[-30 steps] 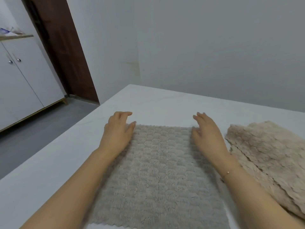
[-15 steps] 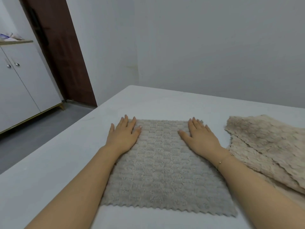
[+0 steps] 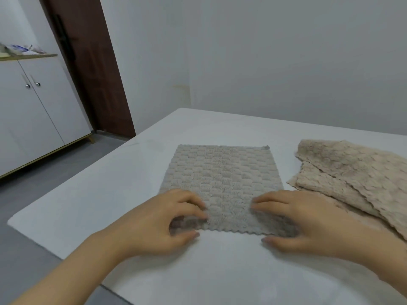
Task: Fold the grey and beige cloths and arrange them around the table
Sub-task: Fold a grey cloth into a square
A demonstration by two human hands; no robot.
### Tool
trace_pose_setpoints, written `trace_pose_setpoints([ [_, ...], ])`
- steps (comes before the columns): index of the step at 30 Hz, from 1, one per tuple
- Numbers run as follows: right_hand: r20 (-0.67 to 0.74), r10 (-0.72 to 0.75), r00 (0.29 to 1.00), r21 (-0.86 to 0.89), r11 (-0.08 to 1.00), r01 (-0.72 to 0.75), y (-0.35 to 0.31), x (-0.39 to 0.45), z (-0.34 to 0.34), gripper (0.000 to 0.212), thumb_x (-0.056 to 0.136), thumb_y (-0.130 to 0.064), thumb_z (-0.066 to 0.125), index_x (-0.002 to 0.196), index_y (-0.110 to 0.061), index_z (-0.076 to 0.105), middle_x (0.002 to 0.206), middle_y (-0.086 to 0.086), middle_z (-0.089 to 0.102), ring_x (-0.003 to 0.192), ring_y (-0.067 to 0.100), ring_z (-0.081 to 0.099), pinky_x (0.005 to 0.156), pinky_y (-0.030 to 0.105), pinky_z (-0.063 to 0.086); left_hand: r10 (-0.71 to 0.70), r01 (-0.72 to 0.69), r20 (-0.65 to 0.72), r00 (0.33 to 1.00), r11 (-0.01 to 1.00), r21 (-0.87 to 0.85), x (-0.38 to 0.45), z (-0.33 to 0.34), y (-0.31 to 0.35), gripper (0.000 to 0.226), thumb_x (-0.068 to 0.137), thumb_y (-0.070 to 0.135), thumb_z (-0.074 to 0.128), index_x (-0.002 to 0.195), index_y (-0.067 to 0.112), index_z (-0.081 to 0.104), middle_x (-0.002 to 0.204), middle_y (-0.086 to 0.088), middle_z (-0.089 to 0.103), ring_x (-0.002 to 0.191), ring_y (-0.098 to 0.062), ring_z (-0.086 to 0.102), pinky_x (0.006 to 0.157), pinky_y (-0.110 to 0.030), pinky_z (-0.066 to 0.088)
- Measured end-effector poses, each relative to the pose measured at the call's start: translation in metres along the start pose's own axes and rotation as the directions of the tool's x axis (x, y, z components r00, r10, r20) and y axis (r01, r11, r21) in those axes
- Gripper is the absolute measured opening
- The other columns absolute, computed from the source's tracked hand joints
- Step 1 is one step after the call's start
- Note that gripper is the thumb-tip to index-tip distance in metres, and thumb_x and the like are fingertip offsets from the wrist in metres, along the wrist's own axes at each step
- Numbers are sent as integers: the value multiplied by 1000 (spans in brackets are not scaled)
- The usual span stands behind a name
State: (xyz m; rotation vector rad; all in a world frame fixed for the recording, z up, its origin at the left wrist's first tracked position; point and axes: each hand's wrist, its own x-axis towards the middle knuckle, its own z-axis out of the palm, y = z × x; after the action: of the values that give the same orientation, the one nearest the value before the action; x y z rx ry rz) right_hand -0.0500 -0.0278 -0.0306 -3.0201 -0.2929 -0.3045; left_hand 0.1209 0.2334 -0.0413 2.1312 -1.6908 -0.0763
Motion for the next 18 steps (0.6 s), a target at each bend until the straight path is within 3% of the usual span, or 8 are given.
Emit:
trace_pose_setpoints([
  [6,-182,-14,983,-9,1000,13,-4,-8,20,17,82,-39,60,94,-29,67,100,-19,67,89,3,64,63,22,53,56,-29,-137,989,981,193,-8,16,-6,21,90,25,50,100,25,69,102,15,63,87,-3,60,70,-22,50],
  [9,-231,22,973,-28,999,-29,-3,-9,27,17,77,-21,61,92,-26,67,94,-17,68,82,4,65,54,22,52,55,1,-190,980,959,282,-8,22,-9,26,90,25,44,100,20,68,98,8,65,84,-10,60,65,-26,52],
  [12,-251,57,966,-53,996,-73,-2,-9,29,18,77,-17,60,91,-25,67,89,-17,67,78,2,59,53,18,44,-32,111,-290,956,959,261,-5,26,-13,27,90,23,47,111,18,63,100,6,64,93,-10,56,78,-24,48],
  [14,-273,86,958,-30,995,-98,1,-9,32,16,80,-15,63,93,-24,67,90,-15,67,79,6,62,57,21,49,-84,165,-313,946,956,243,-5,27,-17,32,84,14,52,114,16,62,105,5,62,99,-11,53,85,-16,39],
  [18,-312,121,942,10,992,-124,7,-12,34,11,87,-24,60,94,-20,67,85,-10,65,75,13,63,57,28,52,-165,219,-307,937,964,151,-6,19,-22,23,83,4,59,100,17,68,97,7,63,92,-12,56,79,-12,35],
])
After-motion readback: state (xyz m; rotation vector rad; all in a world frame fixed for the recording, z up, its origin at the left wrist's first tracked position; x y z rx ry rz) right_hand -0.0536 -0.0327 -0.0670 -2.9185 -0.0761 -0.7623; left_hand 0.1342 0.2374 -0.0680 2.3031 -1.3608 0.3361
